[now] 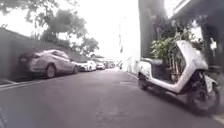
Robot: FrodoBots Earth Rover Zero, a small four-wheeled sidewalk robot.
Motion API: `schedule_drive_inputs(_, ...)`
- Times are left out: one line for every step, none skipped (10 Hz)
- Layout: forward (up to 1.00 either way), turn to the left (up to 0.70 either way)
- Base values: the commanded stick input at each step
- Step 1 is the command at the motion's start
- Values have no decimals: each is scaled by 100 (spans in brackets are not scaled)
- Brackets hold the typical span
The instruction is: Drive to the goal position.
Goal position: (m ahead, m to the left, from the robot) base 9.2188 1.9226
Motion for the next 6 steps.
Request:
schedule_drive_inputs(70,0)
schedule_drive_inputs(70,0)
schedule_drive_inputs(70,0)
schedule_drive_inputs(70,0)
schedule_drive_inputs(70,0)
schedule_drive_inputs(70,0)
